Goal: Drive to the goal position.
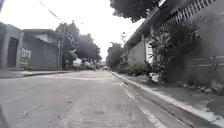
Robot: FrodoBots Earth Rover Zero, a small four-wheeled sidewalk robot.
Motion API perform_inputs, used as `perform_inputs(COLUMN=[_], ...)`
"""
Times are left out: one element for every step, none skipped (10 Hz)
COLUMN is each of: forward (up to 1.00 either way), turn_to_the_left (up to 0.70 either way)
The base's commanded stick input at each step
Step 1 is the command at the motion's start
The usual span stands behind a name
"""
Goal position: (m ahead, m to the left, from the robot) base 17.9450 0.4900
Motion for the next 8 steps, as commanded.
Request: perform_inputs(forward=[0.7, 0.7, 0.7, 0.7, 0.7, 0.7, 0.7, 0.7], turn_to_the_left=[0.0, 0.0, 0.0, 0.0, 0.0, 0.0, 0.0, 0.0])
